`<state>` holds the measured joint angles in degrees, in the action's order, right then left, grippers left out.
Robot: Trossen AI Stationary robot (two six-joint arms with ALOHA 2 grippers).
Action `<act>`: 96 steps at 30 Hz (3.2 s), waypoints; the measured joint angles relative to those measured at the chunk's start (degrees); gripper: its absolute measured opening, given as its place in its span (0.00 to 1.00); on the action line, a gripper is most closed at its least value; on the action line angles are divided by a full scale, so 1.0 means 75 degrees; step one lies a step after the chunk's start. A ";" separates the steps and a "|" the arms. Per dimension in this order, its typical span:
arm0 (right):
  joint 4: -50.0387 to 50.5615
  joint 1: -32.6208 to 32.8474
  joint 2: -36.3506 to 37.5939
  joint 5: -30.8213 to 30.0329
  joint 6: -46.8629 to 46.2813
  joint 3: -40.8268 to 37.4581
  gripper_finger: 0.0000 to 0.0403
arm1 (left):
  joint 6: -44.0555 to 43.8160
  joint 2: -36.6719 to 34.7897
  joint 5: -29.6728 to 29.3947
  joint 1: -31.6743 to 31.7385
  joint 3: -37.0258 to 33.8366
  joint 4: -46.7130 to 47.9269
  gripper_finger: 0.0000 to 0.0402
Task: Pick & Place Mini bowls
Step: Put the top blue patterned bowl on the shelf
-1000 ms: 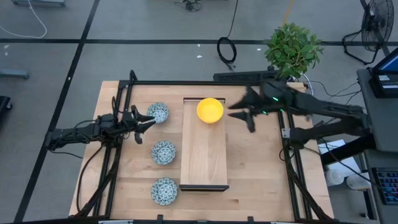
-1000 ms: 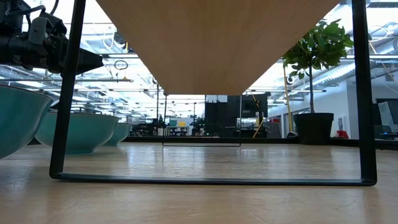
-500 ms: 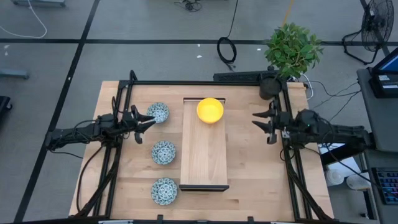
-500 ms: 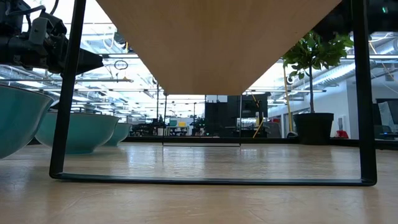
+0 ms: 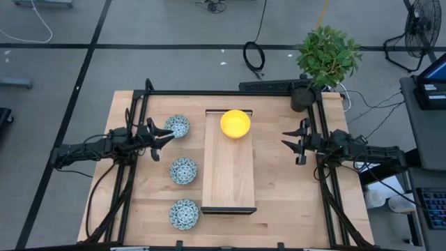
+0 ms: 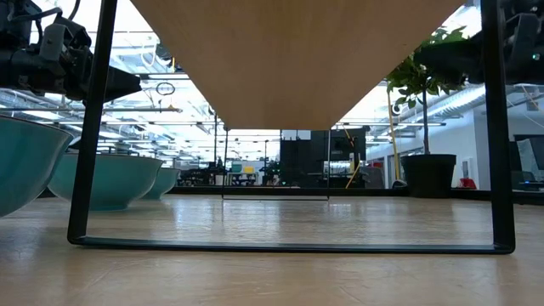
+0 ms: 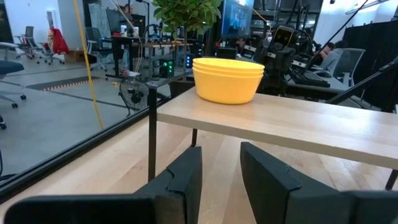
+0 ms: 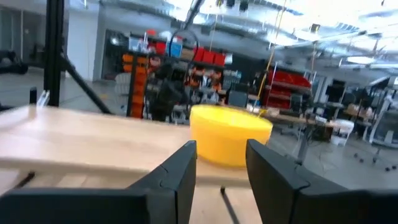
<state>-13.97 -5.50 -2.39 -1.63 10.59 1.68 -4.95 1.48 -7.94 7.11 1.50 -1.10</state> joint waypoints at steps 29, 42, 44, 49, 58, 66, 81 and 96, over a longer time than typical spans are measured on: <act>0.0867 0.0000 -0.0032 0.0020 -0.1323 -0.0109 0.31 | 0.0073 0.0000 -0.0009 0.0000 0.0000 -0.0815 0.28; 0.0869 0.0000 -0.0032 0.0023 -0.1323 -0.0109 0.31 | 0.0093 0.0003 -0.0701 0.0006 0.0009 -0.1131 0.28; 0.0867 0.0000 -0.0032 0.0023 -0.1323 -0.0109 0.31 | -0.0665 0.0052 -0.1717 0.0056 0.0274 -0.0544 0.28; 0.0867 0.0000 -0.0032 0.0023 -0.1326 -0.0112 0.31 | -0.3103 0.0975 -0.2284 0.0529 0.1659 0.2772 0.28; 0.0867 0.0000 -0.0032 0.0023 -0.1324 -0.0112 0.31 | -0.3981 0.4822 -0.0807 0.1944 0.4431 0.5735 0.41; 0.0867 0.0000 -0.0032 0.0023 -0.1325 -0.0112 0.31 | -0.3563 0.7532 -0.0185 0.3671 0.5610 0.7264 0.65; 0.0867 0.0000 -0.0032 0.0023 -0.1324 -0.0112 0.31 | -0.3005 0.9444 0.0405 0.4730 0.5616 0.6703 0.67; 0.0868 -0.0001 -0.0032 0.0023 -0.1323 -0.0118 0.31 | -0.2897 1.0544 0.0720 0.4701 0.5613 0.5674 0.67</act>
<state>-7.46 -5.50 -2.63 -1.45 0.67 0.80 -26.68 80.56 -2.55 42.37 43.59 41.45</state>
